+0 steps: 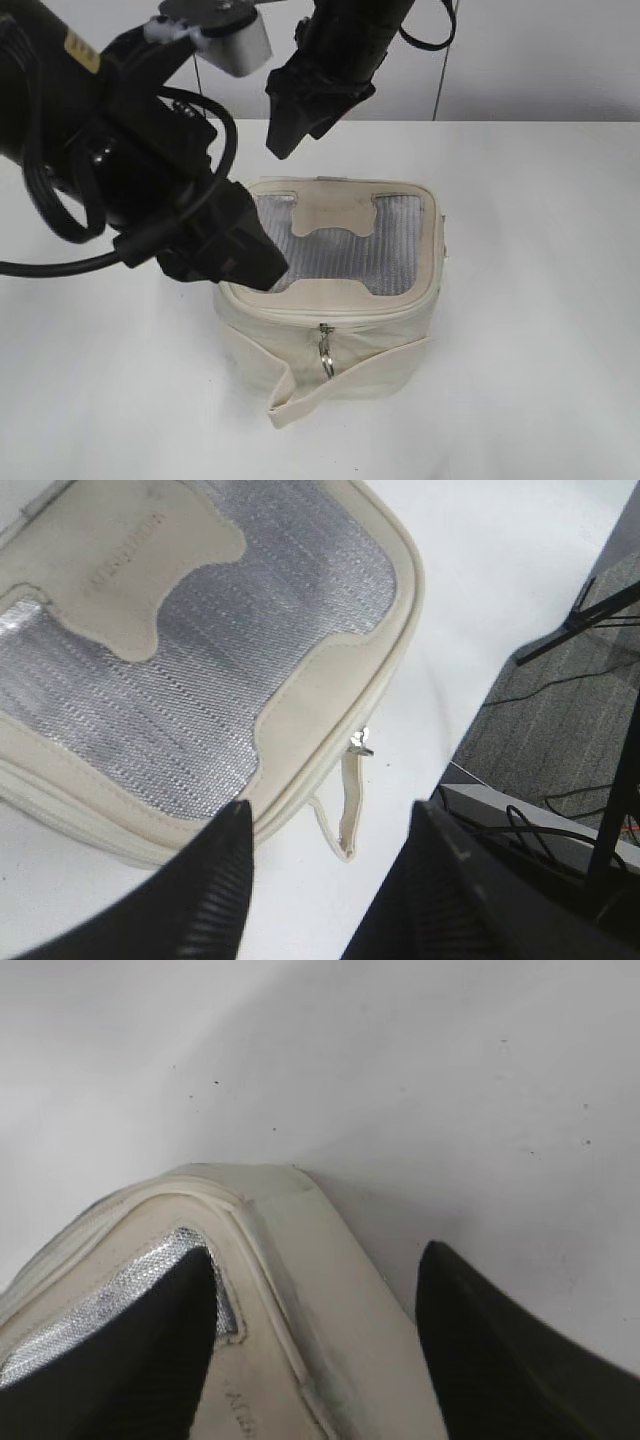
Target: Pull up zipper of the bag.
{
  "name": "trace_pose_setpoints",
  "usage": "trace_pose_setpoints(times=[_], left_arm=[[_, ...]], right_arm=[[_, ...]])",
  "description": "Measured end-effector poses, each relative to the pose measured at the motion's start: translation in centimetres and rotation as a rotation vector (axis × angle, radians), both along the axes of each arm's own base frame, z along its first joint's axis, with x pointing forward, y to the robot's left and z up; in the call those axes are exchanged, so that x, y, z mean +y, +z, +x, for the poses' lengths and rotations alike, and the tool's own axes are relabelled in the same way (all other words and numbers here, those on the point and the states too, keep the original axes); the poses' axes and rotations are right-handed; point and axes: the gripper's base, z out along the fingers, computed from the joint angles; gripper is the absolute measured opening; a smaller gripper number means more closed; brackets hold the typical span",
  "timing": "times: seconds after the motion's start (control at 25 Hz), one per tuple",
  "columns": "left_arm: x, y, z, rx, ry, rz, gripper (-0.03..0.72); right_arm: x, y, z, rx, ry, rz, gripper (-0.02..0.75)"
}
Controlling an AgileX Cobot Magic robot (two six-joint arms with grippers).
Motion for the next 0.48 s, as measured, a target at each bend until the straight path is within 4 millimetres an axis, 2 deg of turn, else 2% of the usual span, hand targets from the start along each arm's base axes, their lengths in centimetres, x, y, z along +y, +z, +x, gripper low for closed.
trace_pose_setpoints(times=[0.24,0.48], left_arm=[[0.1,0.0,0.2,-0.005,0.007,-0.001,0.402],[0.1,0.0,0.2,-0.005,0.009,-0.002,0.403]], right_arm=[[-2.3,2.6,0.6,-0.038,-0.113,0.004,0.495],[-6.4,4.6,1.1,-0.045,-0.229,0.014,0.495]])
